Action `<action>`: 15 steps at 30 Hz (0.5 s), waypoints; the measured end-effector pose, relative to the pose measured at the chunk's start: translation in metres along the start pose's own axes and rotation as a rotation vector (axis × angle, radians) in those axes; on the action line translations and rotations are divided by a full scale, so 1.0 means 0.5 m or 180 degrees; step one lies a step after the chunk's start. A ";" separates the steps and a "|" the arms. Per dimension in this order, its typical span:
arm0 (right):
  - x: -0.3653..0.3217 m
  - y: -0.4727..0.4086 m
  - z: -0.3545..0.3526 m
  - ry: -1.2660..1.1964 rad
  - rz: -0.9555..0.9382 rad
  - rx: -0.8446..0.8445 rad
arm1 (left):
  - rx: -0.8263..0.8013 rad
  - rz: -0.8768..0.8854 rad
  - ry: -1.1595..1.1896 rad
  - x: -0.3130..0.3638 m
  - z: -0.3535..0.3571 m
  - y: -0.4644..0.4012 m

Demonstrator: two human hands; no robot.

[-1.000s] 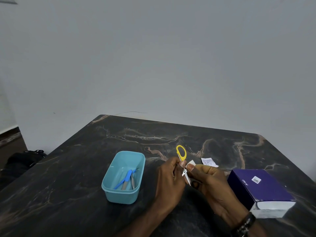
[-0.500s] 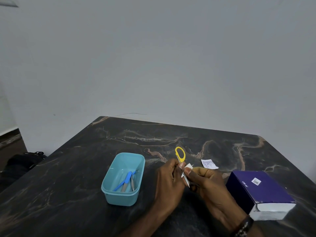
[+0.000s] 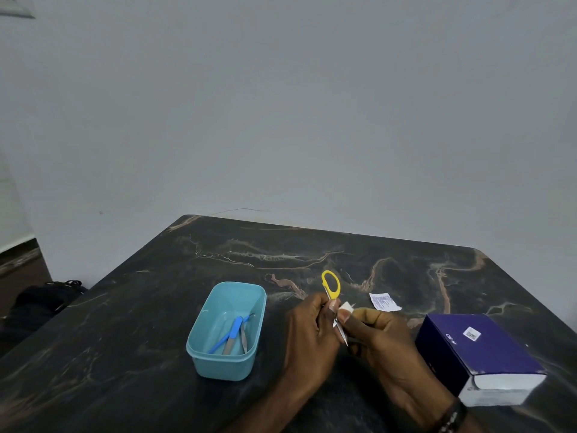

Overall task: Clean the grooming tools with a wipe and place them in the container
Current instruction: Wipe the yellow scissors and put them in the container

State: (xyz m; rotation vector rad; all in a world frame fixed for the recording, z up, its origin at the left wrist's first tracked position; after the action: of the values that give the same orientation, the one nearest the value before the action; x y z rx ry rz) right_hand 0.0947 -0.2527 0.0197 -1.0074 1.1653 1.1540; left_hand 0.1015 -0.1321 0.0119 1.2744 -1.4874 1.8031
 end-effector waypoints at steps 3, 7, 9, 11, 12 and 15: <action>-0.003 0.000 0.001 0.0004 -0.0049 0.0070 | -0.0023 -0.0028 -0.0042 0.002 0.001 -0.001; -0.012 -0.006 -0.011 -0.0209 -0.0005 0.0395 | -0.0105 -0.0116 -0.0065 0.008 0.005 0.001; -0.015 -0.009 -0.018 -0.0209 0.0004 0.0425 | -0.0218 -0.0196 -0.0047 0.012 0.004 0.002; -0.016 -0.008 -0.018 -0.0153 0.0061 0.0321 | -0.0316 -0.0322 -0.0005 0.016 0.001 0.000; -0.015 -0.008 -0.018 -0.0117 0.0094 0.0296 | -0.0353 -0.0404 0.0017 0.017 -0.001 -0.002; -0.011 -0.010 -0.018 0.0012 0.0065 0.0366 | -0.0433 -0.0745 0.0137 0.018 -0.002 -0.008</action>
State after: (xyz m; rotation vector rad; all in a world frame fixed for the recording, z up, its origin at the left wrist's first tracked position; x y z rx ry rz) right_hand 0.0984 -0.2628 0.0241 -0.9120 1.2333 1.0887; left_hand 0.1002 -0.1315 0.0217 1.2756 -1.3514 1.5432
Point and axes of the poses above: each hand's wrist, its own y-axis away from the middle knuckle, its own z-axis out of the palm, x = y × z, the point moved 2 cm from there along -y, towards the middle knuckle, and after that the axes turned 10 degrees about x, right-handed, at the moved point
